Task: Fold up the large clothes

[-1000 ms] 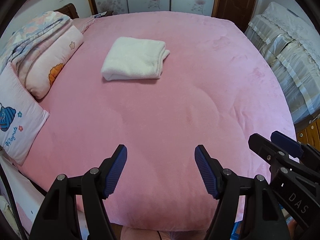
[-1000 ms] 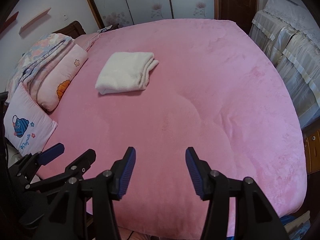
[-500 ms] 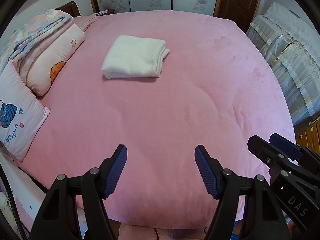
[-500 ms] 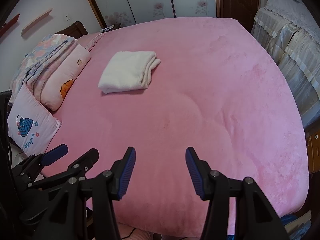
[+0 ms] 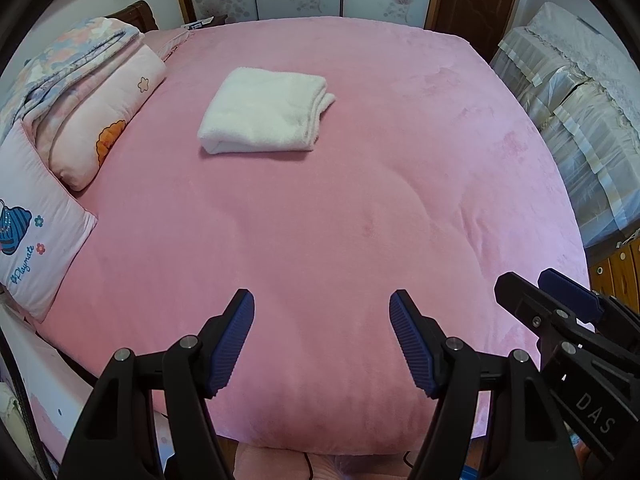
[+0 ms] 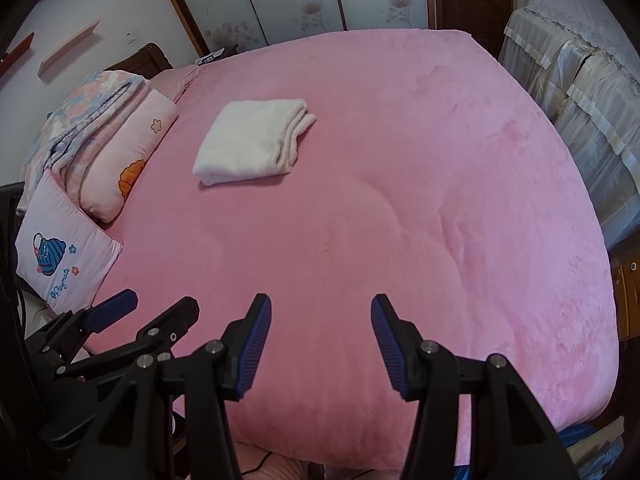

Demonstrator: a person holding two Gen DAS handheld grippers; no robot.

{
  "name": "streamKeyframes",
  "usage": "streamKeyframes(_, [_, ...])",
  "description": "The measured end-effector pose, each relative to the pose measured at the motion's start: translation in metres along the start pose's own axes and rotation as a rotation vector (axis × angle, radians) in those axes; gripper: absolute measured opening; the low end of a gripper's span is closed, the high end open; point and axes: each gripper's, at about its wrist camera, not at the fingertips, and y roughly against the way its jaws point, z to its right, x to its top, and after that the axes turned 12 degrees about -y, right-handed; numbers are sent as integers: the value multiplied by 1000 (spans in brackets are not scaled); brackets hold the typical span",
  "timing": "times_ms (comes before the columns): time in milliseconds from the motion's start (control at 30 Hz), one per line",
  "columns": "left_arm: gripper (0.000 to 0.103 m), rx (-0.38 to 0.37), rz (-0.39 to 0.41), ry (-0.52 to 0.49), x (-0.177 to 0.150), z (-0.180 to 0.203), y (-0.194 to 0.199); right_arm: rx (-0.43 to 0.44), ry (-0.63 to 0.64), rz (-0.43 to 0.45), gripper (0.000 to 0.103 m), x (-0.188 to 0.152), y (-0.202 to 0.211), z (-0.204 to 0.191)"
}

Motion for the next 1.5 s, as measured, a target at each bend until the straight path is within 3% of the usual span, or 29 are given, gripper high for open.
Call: streamKeyframes(1500, [69,5,18,-13,-7,13,6,4,-10,16,52,-5,8,4])
